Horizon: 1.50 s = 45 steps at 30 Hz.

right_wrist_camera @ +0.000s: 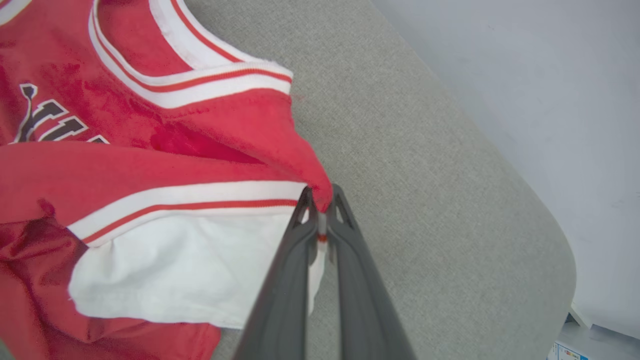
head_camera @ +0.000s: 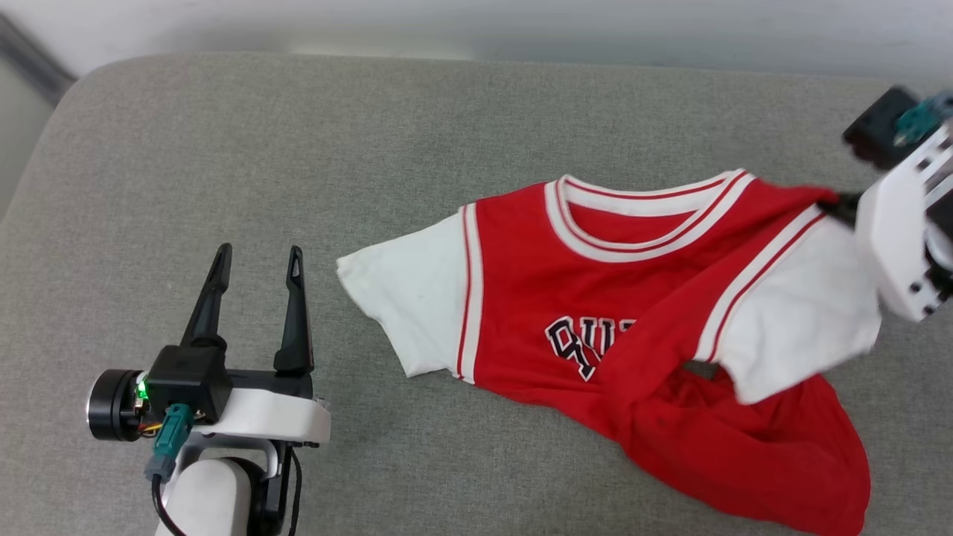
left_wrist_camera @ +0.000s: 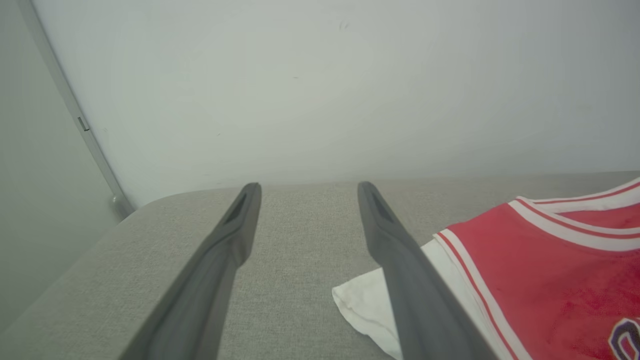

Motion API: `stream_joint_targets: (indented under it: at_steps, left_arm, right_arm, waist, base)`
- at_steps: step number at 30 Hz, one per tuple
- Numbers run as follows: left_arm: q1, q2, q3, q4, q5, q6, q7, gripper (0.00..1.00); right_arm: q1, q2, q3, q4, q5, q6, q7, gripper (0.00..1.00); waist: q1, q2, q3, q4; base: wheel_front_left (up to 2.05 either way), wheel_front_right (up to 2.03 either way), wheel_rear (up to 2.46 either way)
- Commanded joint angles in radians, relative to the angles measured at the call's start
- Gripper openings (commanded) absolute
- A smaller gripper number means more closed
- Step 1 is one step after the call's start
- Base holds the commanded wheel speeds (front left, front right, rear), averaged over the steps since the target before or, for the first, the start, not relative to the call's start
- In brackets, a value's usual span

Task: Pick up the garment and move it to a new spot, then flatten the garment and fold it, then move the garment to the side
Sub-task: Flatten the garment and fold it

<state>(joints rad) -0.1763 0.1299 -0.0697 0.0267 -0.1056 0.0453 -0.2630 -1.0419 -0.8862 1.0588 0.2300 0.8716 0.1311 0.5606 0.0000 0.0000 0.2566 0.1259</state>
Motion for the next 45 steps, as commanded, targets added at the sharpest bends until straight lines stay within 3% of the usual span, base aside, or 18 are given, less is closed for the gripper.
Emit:
stream_joint_targets:
  at_steps: [1,7,12,19,20,22,27,34,41,45]
  left_arm:
    - [0.010,-0.002,0.005,-0.002,0.005,-0.003,-0.003,1.00]
    - [-0.009,-0.026,0.010,-0.012,0.016,-0.023,-0.003,1.00]
    - [-0.035,-0.044,0.009,-0.015,0.021,-0.035,-0.003,1.00]
    - [-0.064,-0.065,0.017,-0.011,0.016,-0.045,-0.003,1.00]
    - [-0.069,-0.068,0.020,-0.011,0.016,-0.047,-0.003,1.00]
    - [-0.069,-0.070,0.024,-0.011,0.018,-0.048,-0.003,1.00]
    - [-0.055,-0.073,0.038,0.001,0.026,-0.050,-0.003,1.00]
    - [-0.036,-0.065,0.067,0.015,0.048,-0.062,-0.003,1.00]
    - [-0.081,-0.025,0.098,0.050,0.055,-0.086,-0.003,1.00]
    - [-0.154,0.024,0.091,0.096,0.066,-0.114,-0.003,1.00]
  right_arm:
    - [-0.024,-0.006,-0.007,-0.004,-0.005,-0.001,0.005,0.00]
    - [-0.138,0.006,-0.036,0.031,-0.093,-0.001,0.076,0.00]
    - [-0.229,0.113,-0.042,0.181,-0.170,-0.001,0.084,0.00]
    - [-0.232,0.265,-0.030,0.415,-0.248,-0.001,-0.016,0.00]
    - [-0.216,0.292,-0.023,0.459,-0.243,-0.001,-0.061,0.10]
    - [-0.213,0.313,-0.016,0.493,-0.245,-0.001,-0.108,1.00]
    - [-0.194,0.330,0.009,0.538,-0.200,-0.001,-0.196,1.00]
    - [-0.138,0.261,-0.014,0.471,-0.123,-0.001,-0.449,1.00]
    - [-0.003,0.227,-0.135,0.434,-0.154,-0.001,-0.748,1.00]
    - [0.093,0.255,-0.265,0.403,-0.220,-0.001,-0.814,1.00]
  waist:
    - [0.0000,0.0000,0.000,-0.003]
    - [0.0000,0.0000,0.034,0.008]
    - [0.0000,0.0000,0.078,0.036]
    - [0.0000,0.0000,0.138,0.082]
    - [0.0000,0.0000,0.148,0.090]
    - [0.0000,0.0000,0.150,0.092]
    - [0.0000,0.0000,0.121,0.077]
    - [0.0000,0.0000,0.036,0.038]
    - [0.0000,0.0000,-0.050,-0.009]
    - [0.0000,0.0000,-0.080,-0.036]
  base:
    - [0.00,0.00,0.00]
    - [0.00,0.00,0.00]
    - [0.00,0.00,0.00]
    - [0.00,0.00,0.00]
    - [0.00,0.00,0.00]
    - [0.00,0.00,0.00]
    - [0.00,0.00,0.00]
    - [0.00,0.00,0.00]
    - [0.00,0.00,0.00]
    - [0.00,0.00,0.00]
